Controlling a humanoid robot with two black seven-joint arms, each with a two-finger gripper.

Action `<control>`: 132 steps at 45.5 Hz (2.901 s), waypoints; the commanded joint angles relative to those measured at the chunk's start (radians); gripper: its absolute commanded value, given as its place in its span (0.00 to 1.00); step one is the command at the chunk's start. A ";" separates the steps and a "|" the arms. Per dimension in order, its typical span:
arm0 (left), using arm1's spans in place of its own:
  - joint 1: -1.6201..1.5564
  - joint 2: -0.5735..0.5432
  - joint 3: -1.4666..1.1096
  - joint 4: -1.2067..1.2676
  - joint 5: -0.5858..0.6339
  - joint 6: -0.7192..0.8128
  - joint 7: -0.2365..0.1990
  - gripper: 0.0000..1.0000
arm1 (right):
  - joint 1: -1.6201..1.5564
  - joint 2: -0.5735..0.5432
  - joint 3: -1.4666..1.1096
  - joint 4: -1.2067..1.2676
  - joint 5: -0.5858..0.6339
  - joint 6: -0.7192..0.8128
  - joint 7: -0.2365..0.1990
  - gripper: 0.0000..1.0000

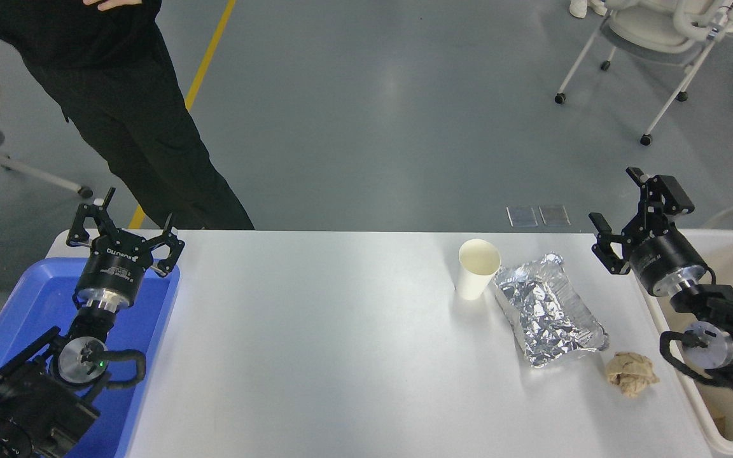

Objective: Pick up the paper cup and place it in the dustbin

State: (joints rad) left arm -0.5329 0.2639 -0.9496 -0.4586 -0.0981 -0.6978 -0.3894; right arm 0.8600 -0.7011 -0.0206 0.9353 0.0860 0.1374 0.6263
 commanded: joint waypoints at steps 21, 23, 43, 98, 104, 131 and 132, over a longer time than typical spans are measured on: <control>-0.001 0.000 0.002 0.000 0.000 0.000 0.000 1.00 | 0.976 0.221 -1.388 0.227 -0.002 0.117 0.006 1.00; -0.001 0.000 0.002 0.000 0.000 0.000 0.000 1.00 | 1.014 0.259 -1.394 0.246 -0.014 0.152 0.006 1.00; 0.001 0.000 0.002 0.001 0.000 0.000 0.000 1.00 | 1.318 0.472 -1.343 0.361 -0.357 0.596 -0.195 1.00; -0.001 0.000 0.003 0.000 0.001 0.000 0.004 1.00 | 1.482 0.511 -1.294 0.427 -0.061 0.648 -0.709 1.00; -0.001 0.000 0.003 0.000 0.001 0.000 0.004 1.00 | 1.490 0.512 -1.322 0.427 -0.061 0.648 -0.711 1.00; -0.002 0.000 0.003 0.000 0.001 0.000 0.004 1.00 | 1.406 0.512 -1.271 0.352 -0.045 0.648 -0.705 1.00; -0.002 0.000 0.003 0.000 0.001 0.000 0.004 1.00 | 1.384 0.514 -1.269 0.335 -0.045 0.648 -0.705 1.00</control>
State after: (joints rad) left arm -0.5346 0.2638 -0.9465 -0.4587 -0.0967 -0.6980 -0.3850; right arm 2.3281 -0.1881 -1.3164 1.3368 0.0388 0.7854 -0.0808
